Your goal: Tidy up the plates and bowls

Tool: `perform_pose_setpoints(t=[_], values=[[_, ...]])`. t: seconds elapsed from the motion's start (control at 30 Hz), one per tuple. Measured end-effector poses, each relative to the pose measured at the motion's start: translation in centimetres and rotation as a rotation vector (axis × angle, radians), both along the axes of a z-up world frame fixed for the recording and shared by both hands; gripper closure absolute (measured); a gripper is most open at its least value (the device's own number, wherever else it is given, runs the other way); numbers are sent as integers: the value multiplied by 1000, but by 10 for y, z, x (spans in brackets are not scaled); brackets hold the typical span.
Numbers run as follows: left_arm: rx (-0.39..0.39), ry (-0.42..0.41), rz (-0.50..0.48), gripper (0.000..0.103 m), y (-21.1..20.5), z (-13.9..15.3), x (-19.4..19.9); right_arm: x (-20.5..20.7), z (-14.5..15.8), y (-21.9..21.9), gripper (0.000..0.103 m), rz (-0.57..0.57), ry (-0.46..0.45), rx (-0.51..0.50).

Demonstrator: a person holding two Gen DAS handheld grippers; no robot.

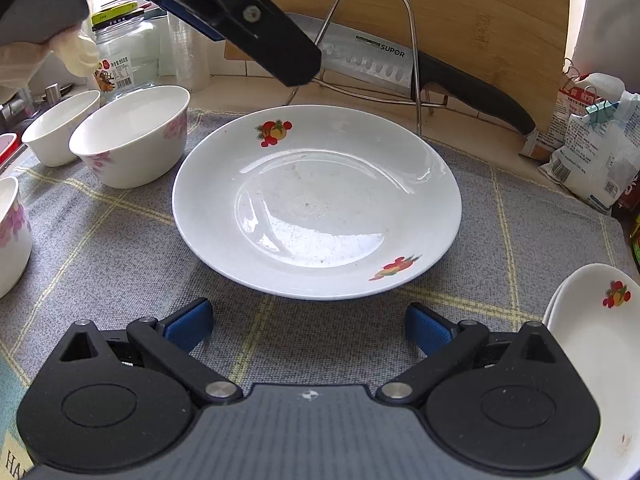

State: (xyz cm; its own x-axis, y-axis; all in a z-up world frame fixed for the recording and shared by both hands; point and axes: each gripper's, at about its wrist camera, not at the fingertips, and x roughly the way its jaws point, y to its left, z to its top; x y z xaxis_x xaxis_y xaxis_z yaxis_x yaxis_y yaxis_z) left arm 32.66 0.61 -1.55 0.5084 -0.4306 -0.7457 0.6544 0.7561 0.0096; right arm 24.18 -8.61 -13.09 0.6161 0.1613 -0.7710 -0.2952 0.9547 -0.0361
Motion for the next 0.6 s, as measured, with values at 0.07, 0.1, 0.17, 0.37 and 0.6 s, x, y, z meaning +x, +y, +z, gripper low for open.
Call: perform_pose_setpoints(t=[0.07,0.1,0.17,0.37,0.6], values=[[8,17,-6,1,-4,-7,8,1,0,0,0,2,-6,2],[13,27,-9,1,-5,-10,13,1,0,-1,0,5,-8,3],[14,47,-12,1,-7,-16,21,0,0,-1,0,8,-12,3],[6,131,-30,1,-12,-29,43,-2,-1,-2,0,8,-24,5],[17,185,-32,1,-12,-40,59,-3,-1,-4,0,25,-36,9]])
